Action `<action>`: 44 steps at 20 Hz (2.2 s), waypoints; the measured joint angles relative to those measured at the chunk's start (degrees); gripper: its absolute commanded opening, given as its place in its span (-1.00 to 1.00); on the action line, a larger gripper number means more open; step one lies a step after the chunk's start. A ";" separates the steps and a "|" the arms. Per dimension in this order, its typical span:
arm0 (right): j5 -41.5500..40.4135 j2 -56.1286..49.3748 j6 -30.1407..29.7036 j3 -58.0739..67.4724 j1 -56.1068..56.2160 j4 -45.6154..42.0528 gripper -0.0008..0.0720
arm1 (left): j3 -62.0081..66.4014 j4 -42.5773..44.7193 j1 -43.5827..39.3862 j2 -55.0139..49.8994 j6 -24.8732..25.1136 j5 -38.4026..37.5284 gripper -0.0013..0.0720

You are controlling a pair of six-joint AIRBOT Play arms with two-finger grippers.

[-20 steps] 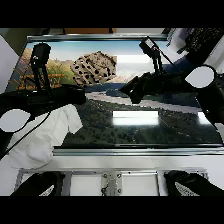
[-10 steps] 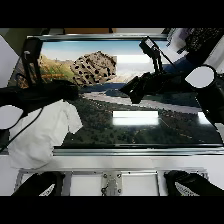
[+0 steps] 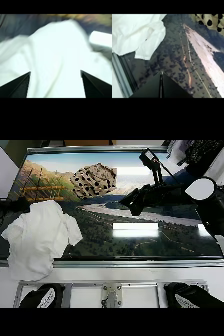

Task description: Fold the clothes and pants, and hang the long-sleeved shirts on hangers.

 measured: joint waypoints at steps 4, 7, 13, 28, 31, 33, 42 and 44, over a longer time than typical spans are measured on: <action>0.00 0.00 0.00 0.00 0.00 0.00 -0.93 | -7.98 -5.55 14.36 -8.61 1.60 1.22 0.98; 0.00 0.02 0.00 0.00 0.00 0.00 -0.93 | -11.72 -9.64 17.90 -13.88 3.65 2.40 0.98; 0.00 0.00 0.00 0.00 0.00 0.17 -0.94 | -11.85 -12.63 11.26 -15.26 4.96 1.99 -0.94; -7.98 10.25 19.61 -0.02 -15.52 -18.56 -0.94 | 24.72 -16.35 -45.94 -14.84 8.61 -2.27 -0.94; -9.09 14.23 24.59 -0.02 -20.50 -23.96 -0.94 | 37.29 -16.48 -50.31 -20.24 9.51 -3.39 -0.94; -9.42 15.96 26.29 -0.02 -22.75 -25.86 -0.94 | 42.56 -16.63 -50.97 -22.60 10.40 -4.55 -0.94; -9.22 15.56 28.39 -0.02 -25.18 -27.93 -0.93 | 37.16 -18.62 -36.00 -32.96 3.63 -5.88 0.92; -8.92 14.82 28.44 -0.02 -25.29 -28.11 -0.93 | 33.92 -24.02 -31.74 -33.40 1.99 -6.91 0.92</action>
